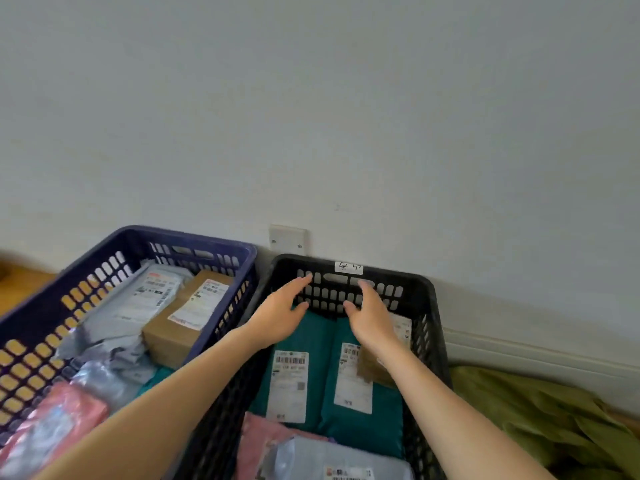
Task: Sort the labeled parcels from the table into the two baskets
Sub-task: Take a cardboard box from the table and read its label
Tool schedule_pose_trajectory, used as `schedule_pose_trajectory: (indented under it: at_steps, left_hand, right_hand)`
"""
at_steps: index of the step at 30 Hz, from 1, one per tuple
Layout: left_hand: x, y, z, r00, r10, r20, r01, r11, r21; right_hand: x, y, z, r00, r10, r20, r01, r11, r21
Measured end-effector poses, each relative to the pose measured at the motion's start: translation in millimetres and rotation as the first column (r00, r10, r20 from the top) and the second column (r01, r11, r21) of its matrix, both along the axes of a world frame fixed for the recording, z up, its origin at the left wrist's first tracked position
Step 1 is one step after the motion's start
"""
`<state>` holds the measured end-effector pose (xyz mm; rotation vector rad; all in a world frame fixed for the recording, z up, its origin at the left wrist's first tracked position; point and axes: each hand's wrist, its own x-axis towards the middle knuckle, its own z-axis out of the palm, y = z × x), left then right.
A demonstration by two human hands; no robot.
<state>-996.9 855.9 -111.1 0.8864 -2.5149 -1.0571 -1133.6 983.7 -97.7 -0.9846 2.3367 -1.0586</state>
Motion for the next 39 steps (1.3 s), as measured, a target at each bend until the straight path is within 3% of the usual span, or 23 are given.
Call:
schedule_pose_trajectory:
  at_steps: [13, 22, 29, 39]
  left_hand:
    - [260.7, -71.3, 73.6, 0.940, 0.313, -0.135, -0.324, 0.944, -0.067]
    - [485.0, -106.5, 67.3, 0.833, 0.531, -0.153, -0.550, 0.824, -0.134]
    - [605.2, -114.0, 47.9, 0.704, 0.693, -0.157, -0.706, 0.706, -0.049]
    - [717.6, -166.7, 32.7, 0.570, 0.812, -0.126, -0.809, 0.582, 0.088]
  right_hand:
    - [235.0, -125.4, 60.2, 0.954, 0.282, -0.103, -0.295, 0.943, -0.154]
    - [430.5, -191.0, 59.6, 0.885, 0.449, -0.125, -0.465, 0.867, -0.181]
    - [546.3, -231.9, 37.6, 0.817, 0.571, -0.084, -0.576, 0.799, -0.173]
    - [662.5, -324.7, -4.6, 0.726, 0.686, -0.038, -0.685, 0.719, -0.116]
